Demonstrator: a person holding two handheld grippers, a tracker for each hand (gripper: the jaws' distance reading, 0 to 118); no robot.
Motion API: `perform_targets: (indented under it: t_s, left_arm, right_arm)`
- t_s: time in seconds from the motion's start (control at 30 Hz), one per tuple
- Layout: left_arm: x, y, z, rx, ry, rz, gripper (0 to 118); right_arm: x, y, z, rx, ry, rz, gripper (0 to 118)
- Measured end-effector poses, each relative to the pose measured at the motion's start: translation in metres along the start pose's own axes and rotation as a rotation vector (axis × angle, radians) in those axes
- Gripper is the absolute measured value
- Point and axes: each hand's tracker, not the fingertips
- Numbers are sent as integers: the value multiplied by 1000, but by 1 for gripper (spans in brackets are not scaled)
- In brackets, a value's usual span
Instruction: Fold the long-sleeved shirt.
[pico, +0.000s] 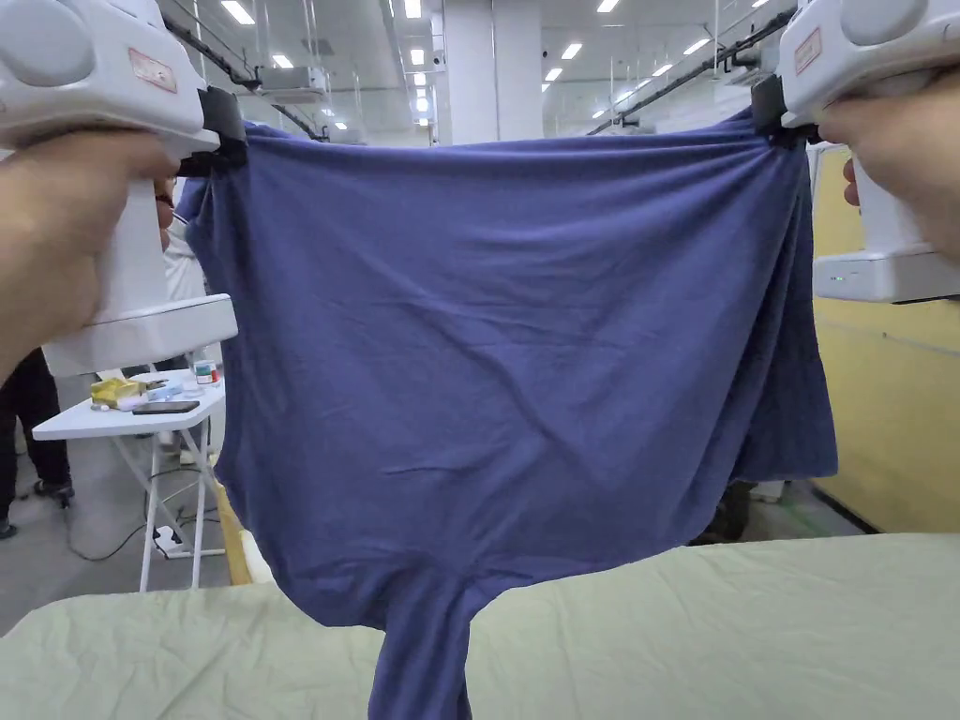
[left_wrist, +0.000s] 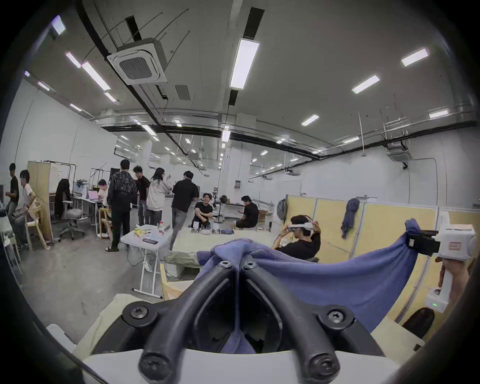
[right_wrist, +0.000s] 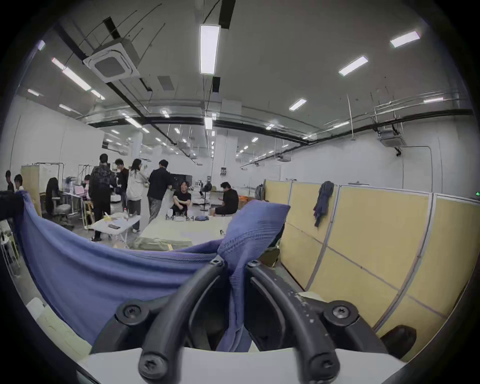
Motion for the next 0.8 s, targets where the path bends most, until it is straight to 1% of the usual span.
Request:
perform_targets:
  t_s: [0.07, 0.1, 0.13, 0.17, 0.23, 0.3, 0.37, 0.43, 0.5, 0.6, 0.73, 0.8]
  left_arm:
    - [-3, -31, -15, -60, 5, -12, 0]
    - [15, -59, -2, -91, 7, -23, 0]
    - [13, -84, -9, -126, 19, -34, 0]
    - [11, -111, -17, -172, 28, -44, 0]
    - [-15, -160, -47, -269, 34, -36, 0]
    - [-26, -226, -56, -365, 34, 6, 0]
    - [-33, -288, -59, -464, 44, 16, 0]
    - [-39, -344, -56, -553, 47, 8, 0]
    - [-48, -396, -53, -636, 88, 30, 0]
    - [-64, -436, -41, -691, 112, 129, 0]
    - [-69, -448, -24, -703, 111, 109, 0]
    - [-72, -446, -2, -698, 100, 102, 0]
  right_arm:
    - [-10, -33, -17, -46, 15, 32, 12]
    - [-15, -52, -25, -76, 15, 50, 12]
    - [-17, -71, -49, -112, 31, 67, 12]
    - [-22, -98, -59, -151, 49, 81, 12]
    - [-32, -153, -76, -235, 82, 92, 12]
    - [-44, -222, -84, -333, 116, 79, 12]
    - [-54, -283, -91, -433, 142, 61, 12]
    - [-63, -338, -92, -521, 160, 67, 12]
    - [-72, -387, -88, -601, 165, 74, 12]
    - [-76, -431, -83, -672, 173, 57, 12]
    - [-71, -447, -62, -688, 171, 56, 12]
    - [-63, -449, -52, -685, 178, 38, 12]
